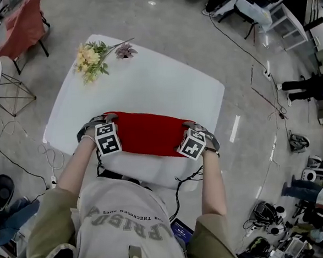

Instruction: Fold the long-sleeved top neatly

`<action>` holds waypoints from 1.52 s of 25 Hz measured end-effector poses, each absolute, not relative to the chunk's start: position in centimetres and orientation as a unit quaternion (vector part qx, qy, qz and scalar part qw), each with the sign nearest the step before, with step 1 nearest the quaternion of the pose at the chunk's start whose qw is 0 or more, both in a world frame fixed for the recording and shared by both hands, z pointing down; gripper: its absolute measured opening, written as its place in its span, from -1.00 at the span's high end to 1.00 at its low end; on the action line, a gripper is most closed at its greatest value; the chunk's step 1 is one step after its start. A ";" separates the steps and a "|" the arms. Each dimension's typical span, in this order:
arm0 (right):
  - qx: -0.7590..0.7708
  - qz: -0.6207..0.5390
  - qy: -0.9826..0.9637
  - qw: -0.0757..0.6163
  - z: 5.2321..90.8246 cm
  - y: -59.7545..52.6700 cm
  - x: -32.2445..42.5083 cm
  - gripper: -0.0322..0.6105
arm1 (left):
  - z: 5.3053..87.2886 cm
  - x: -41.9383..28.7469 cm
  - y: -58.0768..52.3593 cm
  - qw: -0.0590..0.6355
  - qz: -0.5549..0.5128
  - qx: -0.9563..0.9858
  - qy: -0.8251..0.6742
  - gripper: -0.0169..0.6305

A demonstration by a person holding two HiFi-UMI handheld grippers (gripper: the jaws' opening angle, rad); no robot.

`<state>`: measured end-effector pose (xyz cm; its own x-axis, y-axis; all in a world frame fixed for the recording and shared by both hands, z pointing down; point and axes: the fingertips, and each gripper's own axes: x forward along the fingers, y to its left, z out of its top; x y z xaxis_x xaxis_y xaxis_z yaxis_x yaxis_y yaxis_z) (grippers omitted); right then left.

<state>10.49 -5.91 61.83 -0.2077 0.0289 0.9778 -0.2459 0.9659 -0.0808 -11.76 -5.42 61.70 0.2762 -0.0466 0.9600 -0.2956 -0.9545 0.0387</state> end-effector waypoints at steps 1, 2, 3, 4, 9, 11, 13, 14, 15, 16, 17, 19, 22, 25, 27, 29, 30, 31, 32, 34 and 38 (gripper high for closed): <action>0.060 0.129 -0.763 0.631 62.3 -5.8 10.9 -0.52 | 62.1 -11.9 -5.5 0.125 0.587 0.793 -0.101 -0.35; 0.054 0.148 -0.760 0.631 62.8 -5.8 11.2 -0.53 | 62.5 -12.1 -5.6 0.147 0.581 0.795 -0.096 -0.36; 0.051 0.164 -0.758 0.629 63.4 -5.9 11.5 -0.53 | 62.9 -12.2 -5.8 0.170 0.572 0.797 -0.092 -0.38; 0.051 0.175 -0.756 0.628 64.0 -6.2 11.8 -0.53 | 63.3 -12.3 -5.9 0.192 0.563 0.799 -0.089 -0.40; 0.042 0.192 -0.762 0.618 65.5 -6.9 12.5 -0.53 | 64.1 -12.8 -7.3 0.225 0.536 0.809 -0.085 -0.43; 0.041 0.189 -0.766 0.613 65.8 -6.9 12.3 -0.53 | 64.4 -13.0 -7.3 0.228 0.534 0.809 -0.087 -0.43; 0.047 0.191 -0.770 0.608 66.0 -6.9 12.3 -0.53 | 64.6 -13.0 -7.3 0.231 0.530 0.811 -0.090 -0.43; 0.053 0.192 -0.770 0.606 65.9 -6.9 12.3 -0.53 | 64.7 -12.9 -7.3 0.235 0.527 0.811 -0.092 -0.43; 0.061 0.193 -0.771 0.604 65.7 -6.9 12.3 -0.53 | 64.6 -12.9 -7.3 0.240 0.523 0.812 -0.095 -0.43; 0.071 0.193 -0.774 0.599 65.2 -6.9 12.2 -0.53 | 64.4 -12.9 -7.2 0.244 0.519 0.813 -0.100 -0.43; 0.084 0.191 -0.781 0.588 64.7 -6.9 12.1 -0.53 | 64.0 -12.8 -7.1 0.244 0.514 0.815 -0.109 -0.43; 0.124 0.180 -0.810 0.545 62.7 -7.4 11.7 -0.53 | 62.5 -12.9 -7.4 0.233 0.496 0.825 -0.141 -0.43; 0.189 0.163 -0.855 0.455 58.2 -7.7 11.0 -0.53 | 58.4 -13.4 -8.4 0.212 0.432 0.851 -0.209 -0.43; 0.246 0.147 -0.889 0.357 53.6 -6.5 10.4 -0.53 | 53.7 -13.5 -8.2 0.209 0.342 0.874 -0.274 -0.42; 0.291 0.133 -0.904 0.285 50.7 -5.6 9.9 -0.53 | 50.6 -13.1 -7.8 0.197 0.274 0.883 -0.325 -0.42; 0.336 0.118 -0.909 0.216 48.2 -4.6 9.2 -0.53 | 48.0 -12.5 -7.1 0.185 0.207 0.883 -0.378 -0.42; 0.357 0.113 -0.909 0.181 47.1 -4.1 8.9 -0.53 | 47.0 -12.0 -6.5 0.183 0.178 0.880 -0.400 -0.42; 0.376 0.111 -0.908 0.146 46.0 -3.6 8.5 -0.53 | 46.2 -11.4 -5.8 0.184 0.154 0.878 -0.415 -0.42; 0.393 0.112 -0.906 0.109 45.0 -3.2 8.2 -0.53 | 45.5 -10.6 -5.0 0.186 0.135 0.877 -0.423 -0.42; 0.427 0.113 -0.896 0.039 43.0 -2.1 7.7 -0.53 | 44.2 -8.9 -3.1 0.182 0.104 0.877 -0.432 -0.42; 0.470 0.100 -0.876 -0.025 40.4 0.5 7.0 -0.52 | 42.1 -7.3 -0.2 0.159 0.062 0.867 -0.468 -0.42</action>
